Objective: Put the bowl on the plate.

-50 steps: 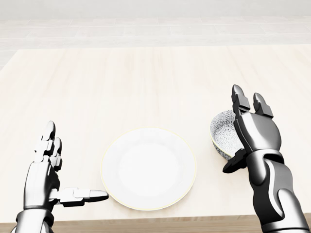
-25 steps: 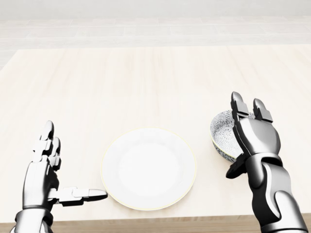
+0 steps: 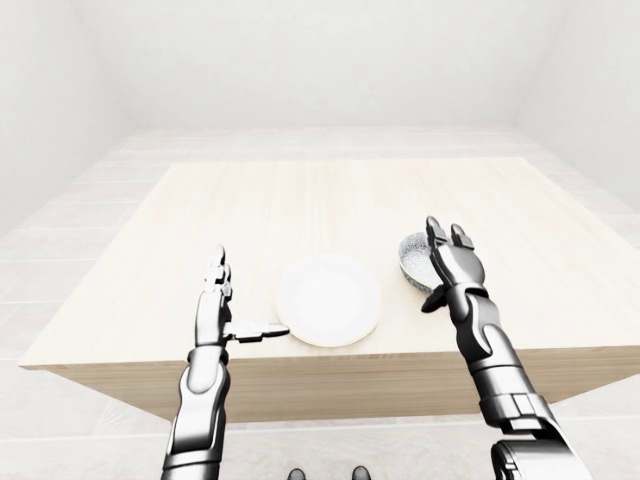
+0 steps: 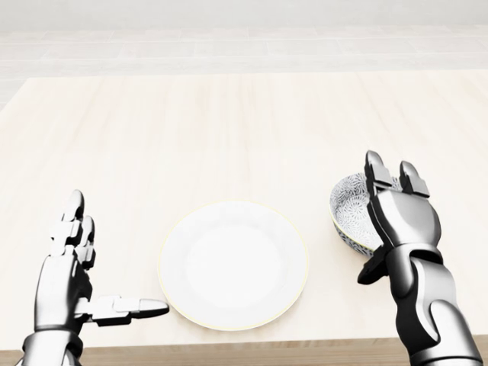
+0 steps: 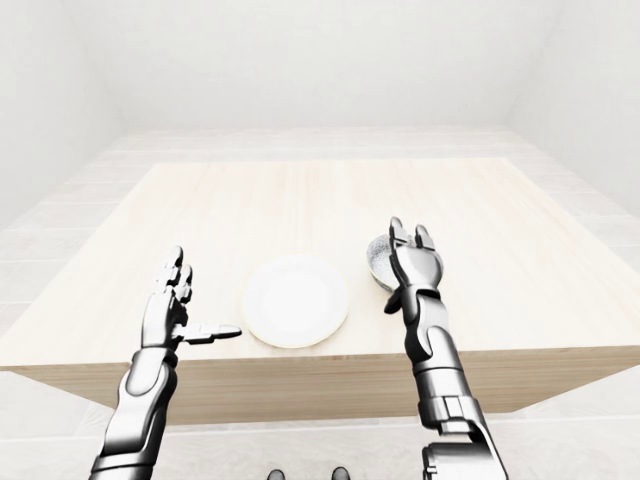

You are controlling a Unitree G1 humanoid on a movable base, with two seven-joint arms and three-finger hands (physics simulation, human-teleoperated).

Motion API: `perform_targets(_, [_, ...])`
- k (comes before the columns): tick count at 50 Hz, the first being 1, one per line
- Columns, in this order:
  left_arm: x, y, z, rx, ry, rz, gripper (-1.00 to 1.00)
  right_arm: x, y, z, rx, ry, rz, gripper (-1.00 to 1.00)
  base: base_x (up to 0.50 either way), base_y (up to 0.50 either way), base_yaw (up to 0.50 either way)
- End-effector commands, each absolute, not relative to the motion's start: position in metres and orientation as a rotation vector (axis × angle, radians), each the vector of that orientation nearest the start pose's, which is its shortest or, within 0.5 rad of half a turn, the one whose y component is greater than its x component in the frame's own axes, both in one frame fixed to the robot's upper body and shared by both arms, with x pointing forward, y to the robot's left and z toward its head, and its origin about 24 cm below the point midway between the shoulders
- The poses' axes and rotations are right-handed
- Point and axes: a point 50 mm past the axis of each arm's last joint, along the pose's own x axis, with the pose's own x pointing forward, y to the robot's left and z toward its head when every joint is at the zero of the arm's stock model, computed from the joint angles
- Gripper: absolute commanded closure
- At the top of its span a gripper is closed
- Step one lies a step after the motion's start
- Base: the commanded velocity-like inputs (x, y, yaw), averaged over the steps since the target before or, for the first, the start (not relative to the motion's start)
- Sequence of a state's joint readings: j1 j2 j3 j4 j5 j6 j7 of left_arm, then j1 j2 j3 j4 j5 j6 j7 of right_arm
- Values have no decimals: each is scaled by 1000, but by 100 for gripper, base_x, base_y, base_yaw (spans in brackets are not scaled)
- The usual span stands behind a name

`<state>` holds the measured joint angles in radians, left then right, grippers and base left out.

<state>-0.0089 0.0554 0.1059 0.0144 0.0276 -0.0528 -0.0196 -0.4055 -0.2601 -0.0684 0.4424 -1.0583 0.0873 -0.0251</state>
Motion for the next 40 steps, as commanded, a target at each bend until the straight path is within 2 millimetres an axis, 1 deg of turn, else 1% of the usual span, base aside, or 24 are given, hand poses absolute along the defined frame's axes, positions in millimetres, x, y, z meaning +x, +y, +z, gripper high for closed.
perform_targets(1, [251,181,50,90,-52,72,-100,329,-218,61,-1297,133,-118,-100,0,0,0])
perform_targets(14, [257,183,47,88,-43,83,-100,326,-223,52,-1303,161,-123,-100,0,0,0])
perform_targets(18, [256,183,48,89,-45,83,-100,325,-223,52,-1307,160,-121,-100,0,0,0])
perform_targets(23, [256,183,47,93,-46,83,-100,322,-224,50,-1326,167,-115,-100,0,0,0])
perform_targets(40, [257,184,44,91,-43,81,-100,307,-220,41,-1399,173,-81,-100,0,0,0])
